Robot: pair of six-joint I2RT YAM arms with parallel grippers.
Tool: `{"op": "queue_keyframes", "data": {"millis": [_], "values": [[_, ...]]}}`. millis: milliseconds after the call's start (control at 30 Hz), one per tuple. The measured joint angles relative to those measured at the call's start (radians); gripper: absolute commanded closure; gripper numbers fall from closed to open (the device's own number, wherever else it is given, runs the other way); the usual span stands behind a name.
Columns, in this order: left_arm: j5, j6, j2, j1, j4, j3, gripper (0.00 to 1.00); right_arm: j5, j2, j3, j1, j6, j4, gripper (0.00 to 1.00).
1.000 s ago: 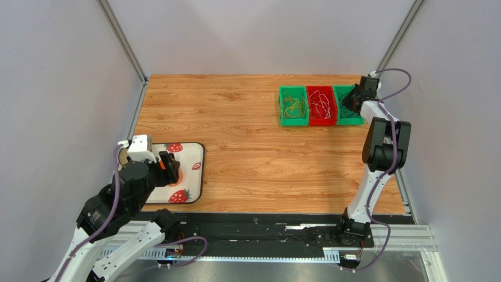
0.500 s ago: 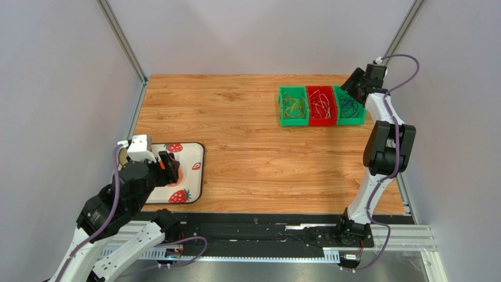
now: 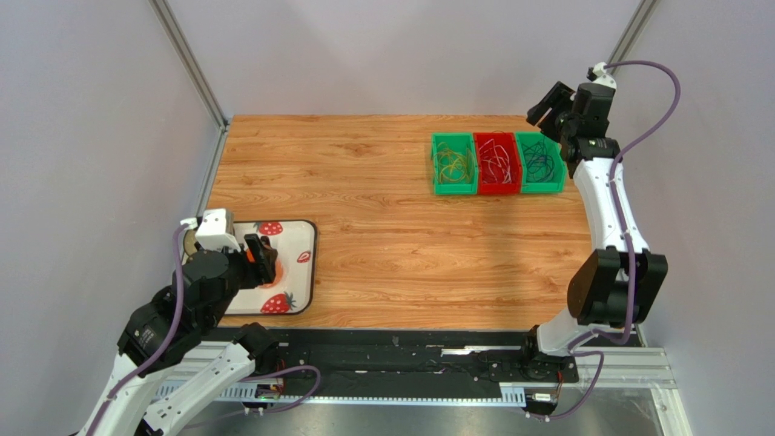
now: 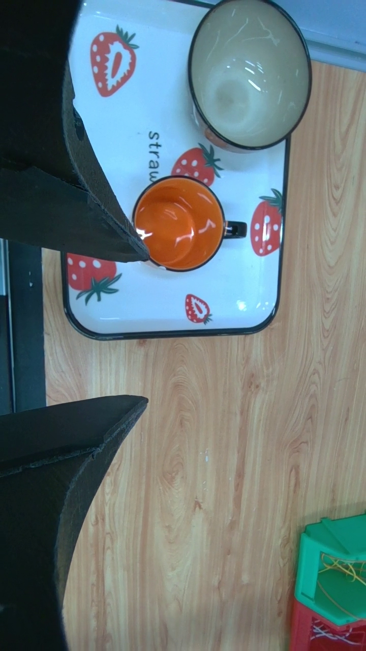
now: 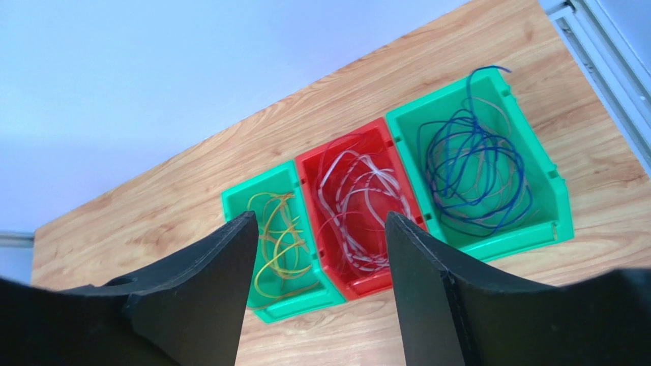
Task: Untangle the cables
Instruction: Place the cable in the bin, then reset both arms
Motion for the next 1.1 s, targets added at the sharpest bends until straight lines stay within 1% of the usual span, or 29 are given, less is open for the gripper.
{"op": "queue_keyframes", "data": {"millis": [233, 467, 667, 833, 1000, 1100], "values": [[0.0, 0.0, -0.022, 0.0, 0.002, -0.012, 0.27, 0.047, -0.182, -0.142, 0.112, -0.031, -0.032, 0.34], [0.0, 0.0, -0.029, 0.0, 0.004, -0.013, 0.27, 0.066, -0.378, -0.33, 0.197, -0.034, -0.067, 0.35], [0.0, 0.0, -0.029, 0.0, 0.004, -0.013, 0.27, 0.061, -0.525, -0.478, 0.222, -0.014, -0.082, 0.36], [0.0, 0.0, -0.029, 0.0, 0.004, -0.013, 0.27, 0.017, -0.6, -0.609, 0.229, 0.022, -0.106, 0.36], [0.0, 0.0, -0.03, 0.0, 0.004, -0.013, 0.27, -0.013, -0.647, -0.688, 0.235, 0.041, -0.14, 0.36], [0.0, 0.0, -0.031, 0.0, 0.004, -0.013, 0.27, -0.021, -0.679, -0.703, 0.237, 0.045, -0.156, 0.36]]}}
